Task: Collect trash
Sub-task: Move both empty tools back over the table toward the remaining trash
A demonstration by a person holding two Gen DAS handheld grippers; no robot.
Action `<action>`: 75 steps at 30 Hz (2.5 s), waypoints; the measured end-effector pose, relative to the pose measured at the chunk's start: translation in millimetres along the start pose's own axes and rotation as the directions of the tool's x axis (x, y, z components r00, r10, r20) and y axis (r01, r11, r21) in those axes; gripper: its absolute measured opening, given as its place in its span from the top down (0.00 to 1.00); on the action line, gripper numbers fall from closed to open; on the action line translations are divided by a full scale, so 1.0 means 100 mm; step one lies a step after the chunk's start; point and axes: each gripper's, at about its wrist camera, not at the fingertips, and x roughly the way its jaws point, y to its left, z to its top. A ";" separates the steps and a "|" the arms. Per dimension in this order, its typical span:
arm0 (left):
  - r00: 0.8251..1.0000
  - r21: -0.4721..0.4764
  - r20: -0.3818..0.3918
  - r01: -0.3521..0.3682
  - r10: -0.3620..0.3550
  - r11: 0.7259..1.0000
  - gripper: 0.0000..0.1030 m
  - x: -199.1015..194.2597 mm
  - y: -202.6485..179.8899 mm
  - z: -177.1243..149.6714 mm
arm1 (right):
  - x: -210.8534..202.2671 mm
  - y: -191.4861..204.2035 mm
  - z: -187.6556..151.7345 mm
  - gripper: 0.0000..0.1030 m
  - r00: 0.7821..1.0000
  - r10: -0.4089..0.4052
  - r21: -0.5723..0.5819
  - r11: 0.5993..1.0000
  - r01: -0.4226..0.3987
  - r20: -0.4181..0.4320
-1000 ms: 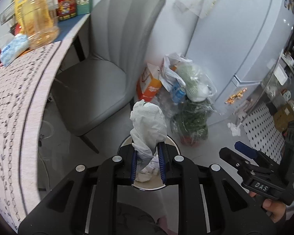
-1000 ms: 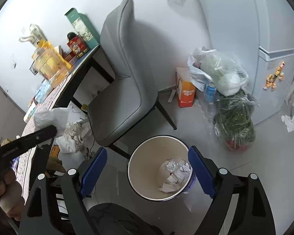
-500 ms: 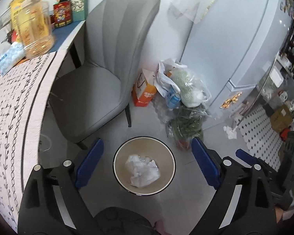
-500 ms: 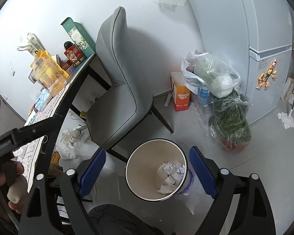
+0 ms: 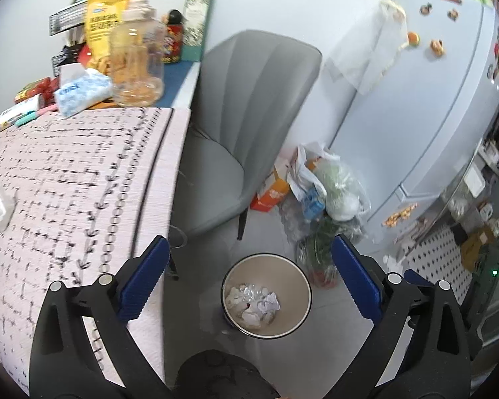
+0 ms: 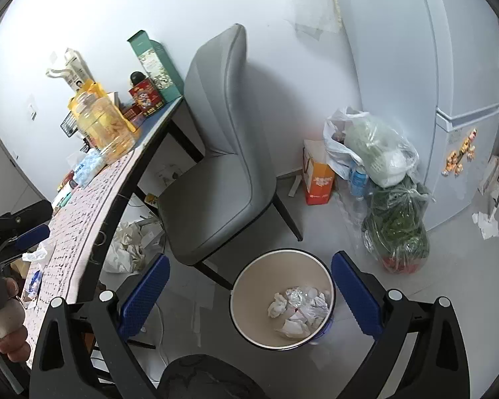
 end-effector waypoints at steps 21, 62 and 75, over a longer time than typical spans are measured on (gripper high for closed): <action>0.979 -0.222 0.149 -0.102 0.137 0.970 0.06 -1.02 1.33 -0.24 | -0.14 1.53 -0.13 0.07 0.994 0.103 -0.212 0.971 -0.107 -0.028; 0.902 -0.569 0.061 -0.321 0.428 0.757 0.17 -1.69 3.57 -1.16 | 0.26 4.06 -0.89 0.08 0.934 0.257 -0.435 0.832 -0.345 -0.250; 0.874 -0.587 -0.070 -0.426 0.482 0.688 0.34 -1.14 3.90 -1.04 | 0.47 4.16 -0.96 0.08 0.932 0.218 -0.406 0.854 -0.326 -0.291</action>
